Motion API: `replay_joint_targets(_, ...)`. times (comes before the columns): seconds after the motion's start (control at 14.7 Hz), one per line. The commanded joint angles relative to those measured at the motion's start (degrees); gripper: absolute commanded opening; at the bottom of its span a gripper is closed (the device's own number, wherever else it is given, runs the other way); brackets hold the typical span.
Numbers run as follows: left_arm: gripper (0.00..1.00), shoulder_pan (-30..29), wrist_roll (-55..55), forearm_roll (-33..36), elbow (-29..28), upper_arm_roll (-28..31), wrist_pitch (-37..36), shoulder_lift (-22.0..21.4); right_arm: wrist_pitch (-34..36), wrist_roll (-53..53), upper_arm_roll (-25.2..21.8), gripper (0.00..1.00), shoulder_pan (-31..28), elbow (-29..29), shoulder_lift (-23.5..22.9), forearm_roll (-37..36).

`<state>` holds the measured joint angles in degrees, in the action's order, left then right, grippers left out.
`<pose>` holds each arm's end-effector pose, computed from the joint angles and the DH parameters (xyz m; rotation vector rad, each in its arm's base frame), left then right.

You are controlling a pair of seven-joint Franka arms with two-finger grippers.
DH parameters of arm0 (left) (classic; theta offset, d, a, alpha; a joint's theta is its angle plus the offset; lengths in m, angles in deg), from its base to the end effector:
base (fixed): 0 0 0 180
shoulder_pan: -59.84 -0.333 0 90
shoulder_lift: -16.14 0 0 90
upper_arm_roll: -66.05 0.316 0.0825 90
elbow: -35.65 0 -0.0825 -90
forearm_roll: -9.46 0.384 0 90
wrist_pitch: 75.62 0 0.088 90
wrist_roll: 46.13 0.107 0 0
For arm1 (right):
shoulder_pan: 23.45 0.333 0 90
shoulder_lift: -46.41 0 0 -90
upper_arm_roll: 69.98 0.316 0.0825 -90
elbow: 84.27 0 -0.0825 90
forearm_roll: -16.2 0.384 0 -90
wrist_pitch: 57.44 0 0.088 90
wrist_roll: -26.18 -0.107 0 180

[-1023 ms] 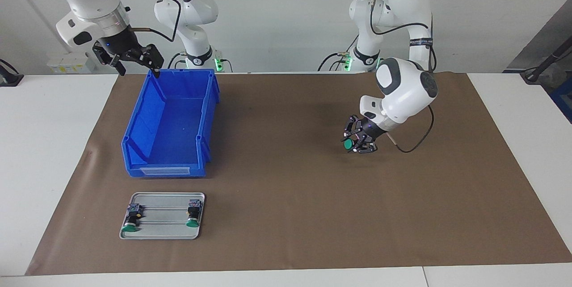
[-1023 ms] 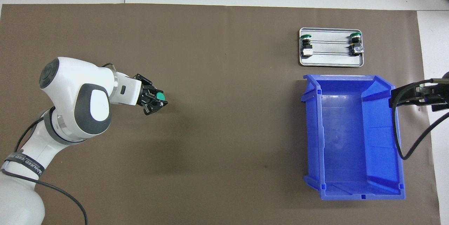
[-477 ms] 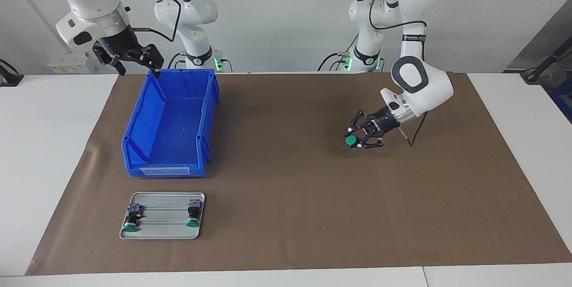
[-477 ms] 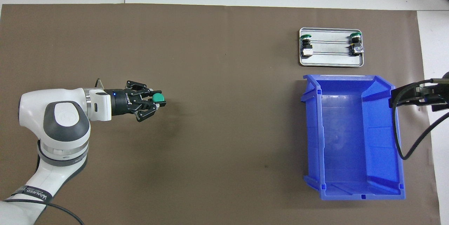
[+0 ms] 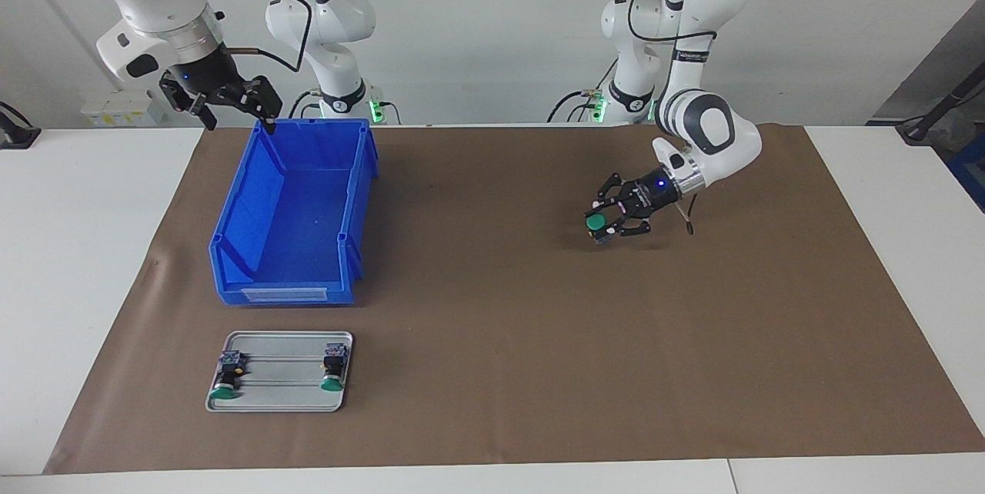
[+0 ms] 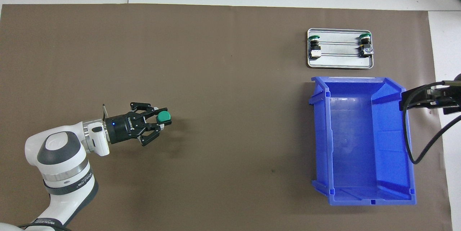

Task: Place and press button with both arms
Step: 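Grasp the button with the left gripper and turn it upright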

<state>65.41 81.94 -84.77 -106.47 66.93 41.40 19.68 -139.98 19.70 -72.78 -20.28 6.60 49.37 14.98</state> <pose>0.4555 -0.0927 0.2702 1.7833 -1.0341 1.0187 0.5244 0.0002 0.6345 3.1094 -0.1684 -0.1441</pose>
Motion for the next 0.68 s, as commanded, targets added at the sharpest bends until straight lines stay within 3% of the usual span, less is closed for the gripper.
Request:
replay_joint_targets(0.0, 0.00, -6.2, 9.6, -2.4, -2.6, -0.4, -10.1, 3.0, -0.6, 1.0, 0.3, 1.00, -0.5, 0.4, 0.4, 0.9)
replay_joint_targets(0.61, 0.00, -7.0, 13.8, -5.8, -6.9, -0.4, -14.4, 2.9, -3.3, 1.2, 0.2, 1.00, -1.3, -0.3, -0.1, 0.9)
